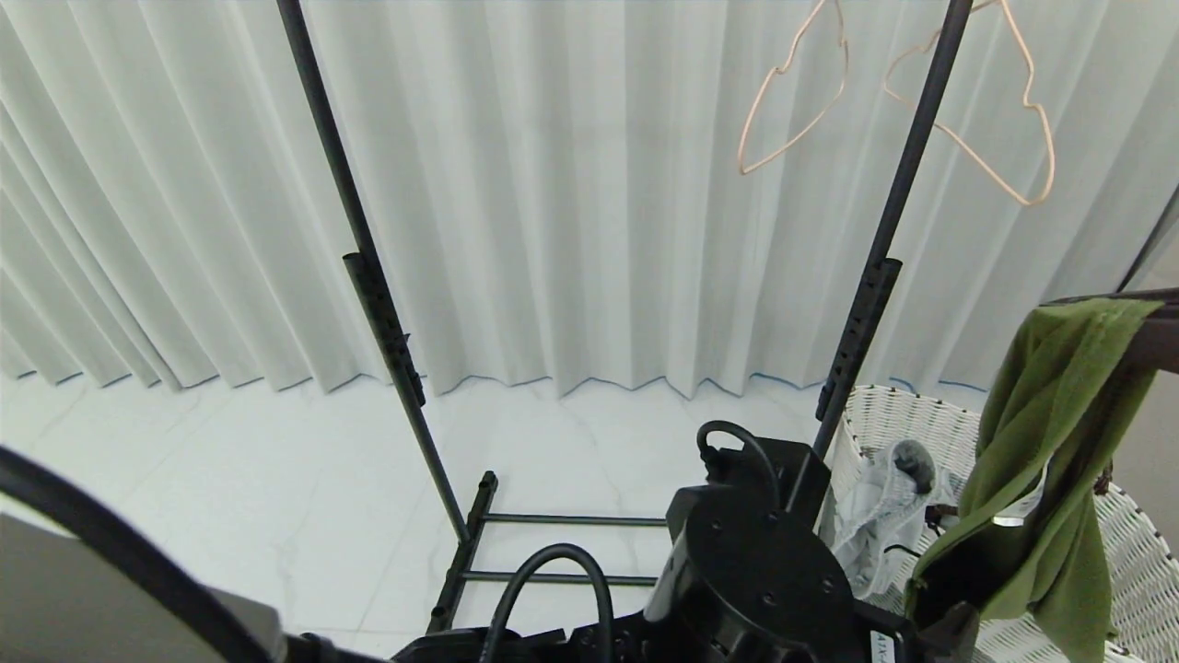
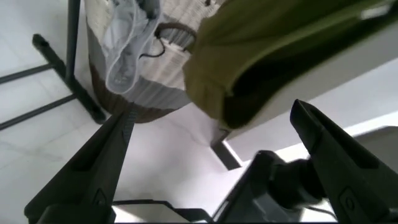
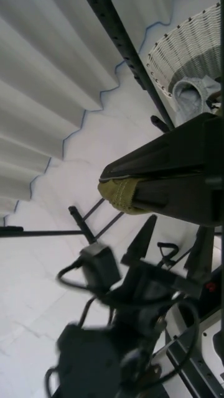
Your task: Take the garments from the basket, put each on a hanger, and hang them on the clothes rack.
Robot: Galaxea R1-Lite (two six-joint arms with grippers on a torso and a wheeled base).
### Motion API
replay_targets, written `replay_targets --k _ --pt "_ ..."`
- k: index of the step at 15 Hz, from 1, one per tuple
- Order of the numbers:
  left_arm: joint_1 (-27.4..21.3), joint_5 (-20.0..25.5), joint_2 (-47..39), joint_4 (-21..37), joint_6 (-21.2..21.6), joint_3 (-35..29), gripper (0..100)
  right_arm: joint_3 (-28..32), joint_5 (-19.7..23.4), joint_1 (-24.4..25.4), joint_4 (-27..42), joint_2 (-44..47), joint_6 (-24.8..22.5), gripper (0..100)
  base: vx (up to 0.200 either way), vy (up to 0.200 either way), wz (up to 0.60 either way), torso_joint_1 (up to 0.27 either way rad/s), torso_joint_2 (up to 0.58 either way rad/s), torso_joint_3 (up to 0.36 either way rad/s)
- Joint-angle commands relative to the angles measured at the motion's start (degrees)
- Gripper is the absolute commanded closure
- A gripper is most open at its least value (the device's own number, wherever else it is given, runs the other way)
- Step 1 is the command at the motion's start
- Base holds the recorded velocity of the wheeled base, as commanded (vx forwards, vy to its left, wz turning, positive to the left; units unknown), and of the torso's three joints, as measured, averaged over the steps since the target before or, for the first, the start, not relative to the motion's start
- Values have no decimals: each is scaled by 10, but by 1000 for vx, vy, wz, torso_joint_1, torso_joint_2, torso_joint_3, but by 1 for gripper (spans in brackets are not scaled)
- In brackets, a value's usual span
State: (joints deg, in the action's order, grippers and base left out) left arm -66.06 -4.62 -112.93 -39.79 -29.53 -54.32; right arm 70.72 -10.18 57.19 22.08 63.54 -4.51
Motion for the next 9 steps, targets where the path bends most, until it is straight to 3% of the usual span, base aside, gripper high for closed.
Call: replay_targets --k 1,5,9 --pt "7 0 -34 -1 0 -10 0 -1 1 1 0 4 0 100 0 0 0 0 0 0" --pt "31 0 -69 -1 11 -57 0 -1 12 12 1 4 0 100 0 0 0 0 0 0" --pt "59 3 -106 -1 74 -90 0 -5 12 29 1 3 13 100 0 0 0 0 0 0"
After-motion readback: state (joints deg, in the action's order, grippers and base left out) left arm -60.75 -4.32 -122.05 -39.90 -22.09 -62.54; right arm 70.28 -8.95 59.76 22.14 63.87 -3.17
